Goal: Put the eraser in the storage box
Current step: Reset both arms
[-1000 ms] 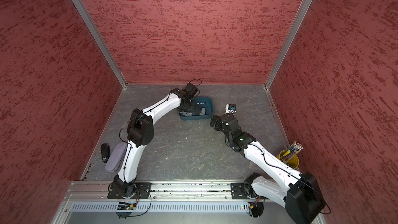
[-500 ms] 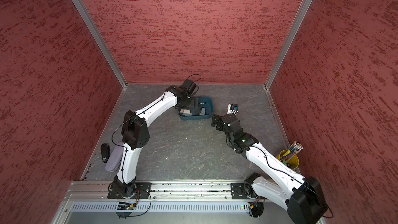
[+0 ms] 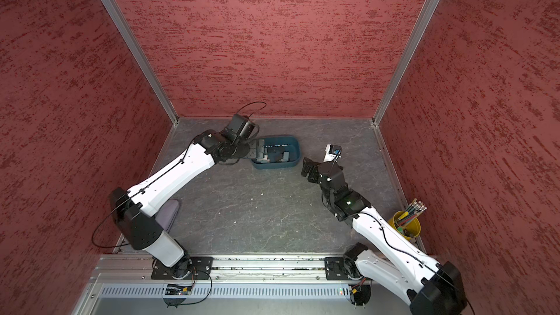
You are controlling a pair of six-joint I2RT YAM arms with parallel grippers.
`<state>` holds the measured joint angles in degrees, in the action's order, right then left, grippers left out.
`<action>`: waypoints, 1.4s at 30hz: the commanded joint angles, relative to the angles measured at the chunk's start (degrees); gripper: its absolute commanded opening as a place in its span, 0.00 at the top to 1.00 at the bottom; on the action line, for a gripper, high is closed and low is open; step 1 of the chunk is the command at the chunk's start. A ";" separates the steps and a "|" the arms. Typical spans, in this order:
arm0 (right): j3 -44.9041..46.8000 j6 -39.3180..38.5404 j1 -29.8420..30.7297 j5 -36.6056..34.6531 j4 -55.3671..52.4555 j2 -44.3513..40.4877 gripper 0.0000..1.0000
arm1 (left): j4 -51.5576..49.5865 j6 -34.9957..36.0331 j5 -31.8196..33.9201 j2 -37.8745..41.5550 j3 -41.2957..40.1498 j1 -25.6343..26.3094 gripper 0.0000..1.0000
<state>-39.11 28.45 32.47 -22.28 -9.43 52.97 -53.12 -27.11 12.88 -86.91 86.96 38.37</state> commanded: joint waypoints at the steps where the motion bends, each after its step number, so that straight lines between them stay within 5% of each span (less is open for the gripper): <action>1: 1.21 -1.56 0.08 -3.12 1.43 -0.20 0.01 | 2.32 -2.21 2.31 7.17 -6.52 0.47 0.00; 18: 2.30 -0.17 -0.10 -17.42 2.30 -2.97 0.01 | 0.92 -0.66 13.49 35.61 -30.61 -0.05 0.00; 31: 12.55 -6.16 -0.63 -33.10 19.40 -2.79 0.01 | 2.52 3.71 18.26 43.60 -39.21 -4.16 0.00; 39: 23.98 -23.63 -2.90 -28.24 50.09 3.40 0.01 | 3.62 4.24 20.09 43.96 -40.88 -5.11 0.00; 42: 23.68 -21.31 -6.56 -29.04 51.80 6.91 0.01 | 4.02 4.26 20.01 43.54 -40.99 -5.15 0.00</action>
<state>-14.59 10.11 28.23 -51.20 32.03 58.43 -50.92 -23.57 31.88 -43.51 46.26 33.58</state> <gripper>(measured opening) 0.989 0.996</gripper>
